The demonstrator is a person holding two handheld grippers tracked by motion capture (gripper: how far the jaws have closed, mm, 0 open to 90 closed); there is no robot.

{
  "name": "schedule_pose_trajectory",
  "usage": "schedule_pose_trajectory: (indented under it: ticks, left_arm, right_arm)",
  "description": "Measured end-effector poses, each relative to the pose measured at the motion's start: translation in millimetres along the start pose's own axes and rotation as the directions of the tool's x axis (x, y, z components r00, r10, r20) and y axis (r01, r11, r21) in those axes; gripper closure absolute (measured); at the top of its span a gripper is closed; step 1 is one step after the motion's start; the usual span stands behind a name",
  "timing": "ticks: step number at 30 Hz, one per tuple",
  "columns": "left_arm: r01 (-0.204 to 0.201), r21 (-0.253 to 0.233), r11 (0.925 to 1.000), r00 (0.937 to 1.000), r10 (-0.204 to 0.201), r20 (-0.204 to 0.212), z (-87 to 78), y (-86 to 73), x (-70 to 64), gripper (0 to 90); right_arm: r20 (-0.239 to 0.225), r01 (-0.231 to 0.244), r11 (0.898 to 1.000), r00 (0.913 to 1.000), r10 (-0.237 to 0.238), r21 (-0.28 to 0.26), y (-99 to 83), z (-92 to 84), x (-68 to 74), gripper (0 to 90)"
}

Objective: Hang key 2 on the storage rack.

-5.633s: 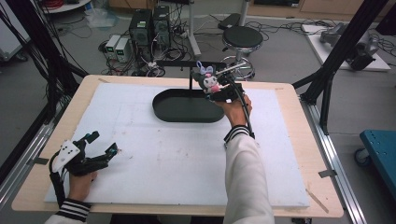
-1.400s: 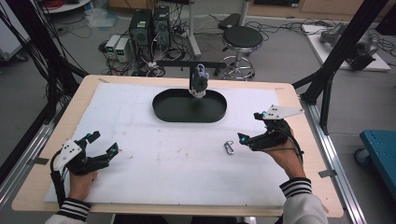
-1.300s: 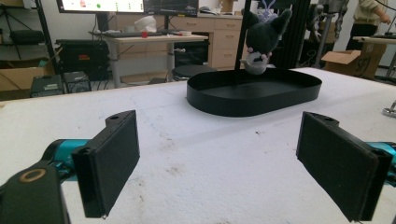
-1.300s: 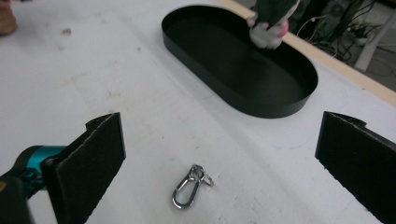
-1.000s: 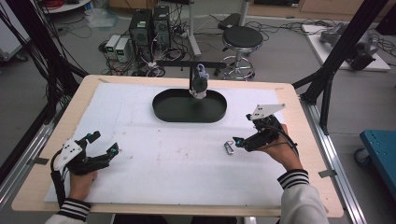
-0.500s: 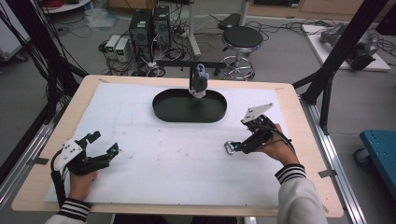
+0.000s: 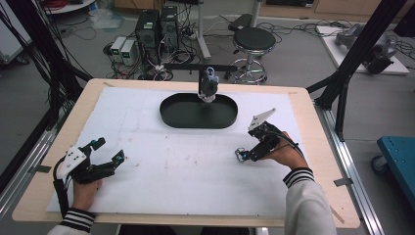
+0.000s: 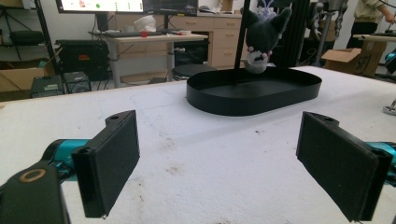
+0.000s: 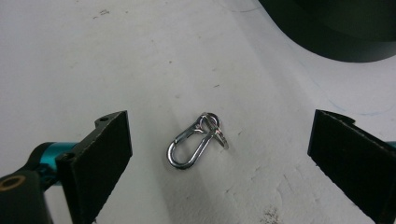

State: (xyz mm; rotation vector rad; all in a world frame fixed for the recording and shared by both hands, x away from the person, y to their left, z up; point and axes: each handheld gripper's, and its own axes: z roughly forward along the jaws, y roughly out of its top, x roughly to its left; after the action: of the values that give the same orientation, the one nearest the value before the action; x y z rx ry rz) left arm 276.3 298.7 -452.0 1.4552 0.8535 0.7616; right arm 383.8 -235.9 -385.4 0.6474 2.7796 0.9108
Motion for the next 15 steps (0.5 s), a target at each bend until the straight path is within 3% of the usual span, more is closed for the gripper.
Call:
schedule_pose_trajectory:
  ticks: [4, 6, 10, 15]
  left_arm:
    - [0.003, 0.000, 1.0000, 1.0000, -0.003, 0.001, 0.0, 0.0, 0.0, 13.7]
    - [0.002, -0.001, 1.0000, 1.0000, -0.002, 0.000, 0.1, 0.0, -0.1, 13.7]
    - [0.003, 0.000, 1.0000, 1.0000, -0.003, 0.002, 0.0, 0.0, 0.1, 13.7]
    - [0.003, 0.001, 1.0000, 1.0000, -0.003, 0.001, 0.0, 0.0, 0.2, 13.7]
  right_arm:
    - [-0.007, -0.008, 1.000, 0.9999, 0.008, 0.011, 0.2, 3.4, -1.1, 8.1]
    - [-0.011, 0.007, 1.000, 0.9999, -0.007, 0.020, 0.6, 5.2, -1.8, 15.7]
    - [-0.017, 0.011, 0.999, 0.9998, -0.010, 0.034, 0.5, 8.5, -2.6, 16.9]
    - [-0.034, 0.033, 0.998, 0.9989, -0.031, 0.055, 0.2, 9.6, -3.0, 27.7]
